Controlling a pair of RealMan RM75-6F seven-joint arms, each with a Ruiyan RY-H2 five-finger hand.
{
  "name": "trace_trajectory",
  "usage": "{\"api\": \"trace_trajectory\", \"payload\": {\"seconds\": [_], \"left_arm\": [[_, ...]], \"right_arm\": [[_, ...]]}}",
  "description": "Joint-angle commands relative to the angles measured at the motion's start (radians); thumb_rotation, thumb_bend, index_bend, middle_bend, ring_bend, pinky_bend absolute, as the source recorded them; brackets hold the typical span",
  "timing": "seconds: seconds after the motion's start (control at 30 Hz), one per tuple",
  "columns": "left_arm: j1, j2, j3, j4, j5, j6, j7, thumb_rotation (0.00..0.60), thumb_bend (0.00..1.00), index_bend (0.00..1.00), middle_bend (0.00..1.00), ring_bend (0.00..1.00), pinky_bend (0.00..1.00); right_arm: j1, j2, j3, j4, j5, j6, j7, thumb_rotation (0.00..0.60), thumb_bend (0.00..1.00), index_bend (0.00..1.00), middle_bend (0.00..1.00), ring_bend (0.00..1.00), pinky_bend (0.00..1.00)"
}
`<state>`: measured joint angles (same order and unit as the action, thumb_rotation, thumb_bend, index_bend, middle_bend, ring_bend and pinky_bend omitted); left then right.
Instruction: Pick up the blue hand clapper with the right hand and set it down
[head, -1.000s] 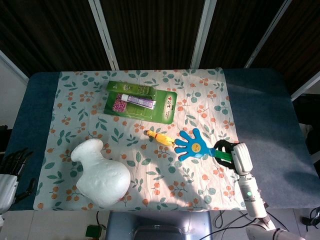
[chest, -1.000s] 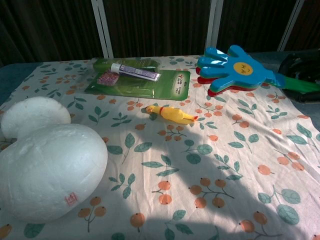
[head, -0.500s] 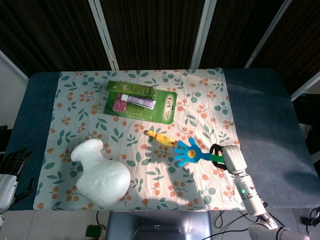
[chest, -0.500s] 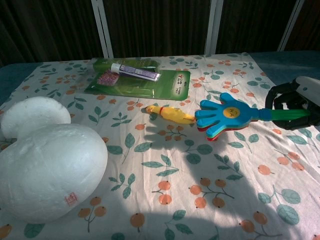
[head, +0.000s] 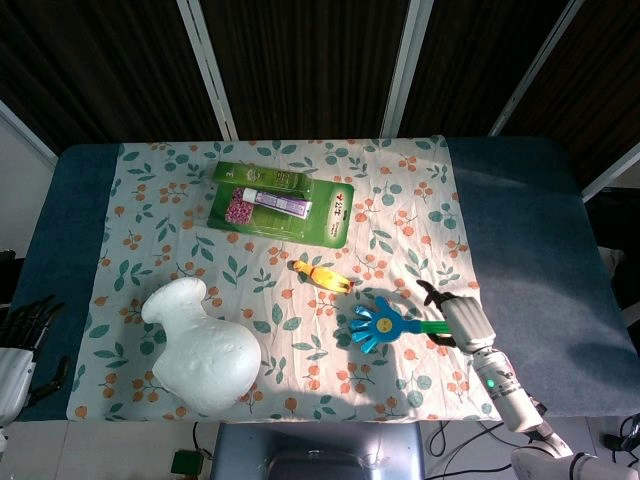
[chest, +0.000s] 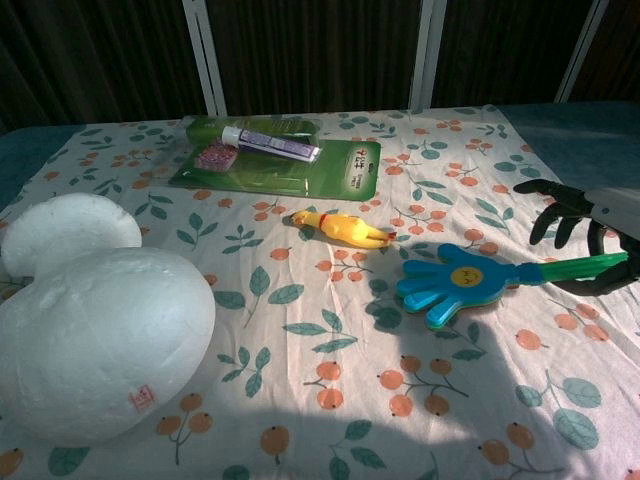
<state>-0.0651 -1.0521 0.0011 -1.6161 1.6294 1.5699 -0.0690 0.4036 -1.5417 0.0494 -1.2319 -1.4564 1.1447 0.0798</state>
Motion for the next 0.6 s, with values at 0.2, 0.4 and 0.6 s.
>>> {"api": "trace_trajectory", "payload": {"seconds": [0.2, 0.4, 0.6], "left_arm": [[0.000, 0.000, -0.001, -0.001, -0.001, 0.000, 0.002, 0.600, 0.48, 0.00, 0.00, 0.00, 0.09], [0.003, 0.004, -0.002, -0.012, -0.015, -0.004, 0.009, 0.600, 0.51, 0.00, 0.00, 0.00, 0.09], [0.015, -0.005, -0.013, -0.015, -0.037, 0.012, 0.055, 0.600, 0.51, 0.00, 0.00, 0.00, 0.09]], "right_arm": [[-0.051, 0.201, -0.006, -0.263, 0.142, -0.027, -0.246, 0.600, 0.24, 0.00, 0.05, 0.00, 0.15], [-0.146, 0.330, -0.019, -0.461, 0.139, 0.144, -0.343, 0.600, 0.23, 0.00, 0.00, 0.00, 0.00], [-0.287, 0.349, -0.085, -0.476, -0.040, 0.410, -0.362, 0.600, 0.19, 0.00, 0.00, 0.00, 0.00]]}}
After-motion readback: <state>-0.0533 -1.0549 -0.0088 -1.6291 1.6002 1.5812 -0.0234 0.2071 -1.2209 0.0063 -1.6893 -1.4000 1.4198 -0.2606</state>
